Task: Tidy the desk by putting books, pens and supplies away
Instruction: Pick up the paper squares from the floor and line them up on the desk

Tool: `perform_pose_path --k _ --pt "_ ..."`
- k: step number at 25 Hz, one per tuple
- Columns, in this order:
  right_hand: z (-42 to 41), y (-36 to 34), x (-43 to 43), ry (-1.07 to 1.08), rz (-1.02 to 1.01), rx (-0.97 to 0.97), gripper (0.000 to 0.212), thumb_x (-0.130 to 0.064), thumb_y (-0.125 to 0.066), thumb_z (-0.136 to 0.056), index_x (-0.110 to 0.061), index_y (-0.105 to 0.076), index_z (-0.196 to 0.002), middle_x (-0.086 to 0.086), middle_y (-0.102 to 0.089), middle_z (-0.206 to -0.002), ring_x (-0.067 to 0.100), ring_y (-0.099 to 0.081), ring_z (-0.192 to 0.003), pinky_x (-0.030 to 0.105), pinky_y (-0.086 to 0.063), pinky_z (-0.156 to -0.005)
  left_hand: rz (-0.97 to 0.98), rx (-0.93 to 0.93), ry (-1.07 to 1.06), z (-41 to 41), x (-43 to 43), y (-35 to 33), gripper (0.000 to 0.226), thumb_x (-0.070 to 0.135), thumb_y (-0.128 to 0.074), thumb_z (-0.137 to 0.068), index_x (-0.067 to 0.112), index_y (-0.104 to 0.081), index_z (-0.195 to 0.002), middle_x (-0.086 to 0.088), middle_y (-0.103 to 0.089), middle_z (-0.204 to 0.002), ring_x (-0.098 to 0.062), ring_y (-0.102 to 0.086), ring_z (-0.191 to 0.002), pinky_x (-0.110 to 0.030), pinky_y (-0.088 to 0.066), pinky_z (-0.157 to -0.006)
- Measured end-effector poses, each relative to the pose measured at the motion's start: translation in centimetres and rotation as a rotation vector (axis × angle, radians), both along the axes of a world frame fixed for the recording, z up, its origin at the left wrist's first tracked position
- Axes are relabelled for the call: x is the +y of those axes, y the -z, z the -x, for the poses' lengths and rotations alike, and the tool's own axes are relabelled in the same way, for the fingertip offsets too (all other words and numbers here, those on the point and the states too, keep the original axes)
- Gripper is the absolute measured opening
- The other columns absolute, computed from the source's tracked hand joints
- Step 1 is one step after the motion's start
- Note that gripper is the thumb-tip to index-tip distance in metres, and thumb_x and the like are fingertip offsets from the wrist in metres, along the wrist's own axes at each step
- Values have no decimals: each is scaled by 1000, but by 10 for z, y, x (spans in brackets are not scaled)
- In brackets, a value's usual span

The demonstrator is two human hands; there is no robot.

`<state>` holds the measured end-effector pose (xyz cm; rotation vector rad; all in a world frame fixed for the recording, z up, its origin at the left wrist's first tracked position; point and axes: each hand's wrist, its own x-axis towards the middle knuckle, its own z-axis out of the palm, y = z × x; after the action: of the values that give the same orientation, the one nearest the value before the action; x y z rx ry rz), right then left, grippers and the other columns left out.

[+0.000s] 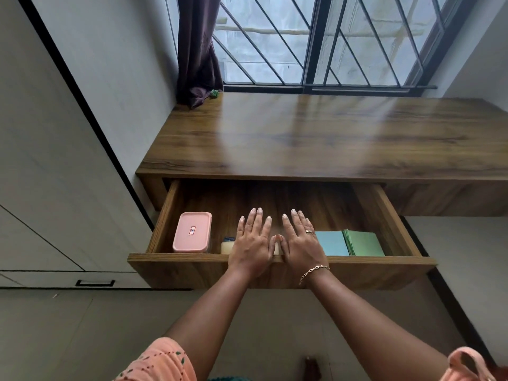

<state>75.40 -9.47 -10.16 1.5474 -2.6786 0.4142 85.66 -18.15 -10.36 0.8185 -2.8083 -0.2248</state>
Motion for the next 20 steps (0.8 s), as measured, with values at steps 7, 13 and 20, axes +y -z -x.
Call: perform_pose_path --k 7,13,20 --pt "11 5 -5 -182 54 74 62 -37 -8 -100 -3 -53 -127 19 -53 -133 31 -47 -127 36 -21 -115 99 61 -14 13 -16 6 52 33 -31 -89 9 -60 -124 -16 -54 -134 -30 -49 -128 -45 -33 -105" --pt "43 6 -28 -379 29 181 71 -54 -24 -93 -1 -31 -140 13 -28 -149 21 -20 -141 31 -7 -117 116 135 21 33 -44 7 53 33 -18 -100 6 -53 -130 -17 -52 -136 -30 -46 -129 -49 -36 -103" --pt "86 8 -77 -333 -19 243 103 -61 -43 -77 -9 14 -145 18 -17 -152 19 15 -144 34 -4 -115 168 -1 146 55 -100 3 83 64 -12 -92 -1 -36 -136 -20 -44 -142 -33 -37 -135 -45 -12 -111"
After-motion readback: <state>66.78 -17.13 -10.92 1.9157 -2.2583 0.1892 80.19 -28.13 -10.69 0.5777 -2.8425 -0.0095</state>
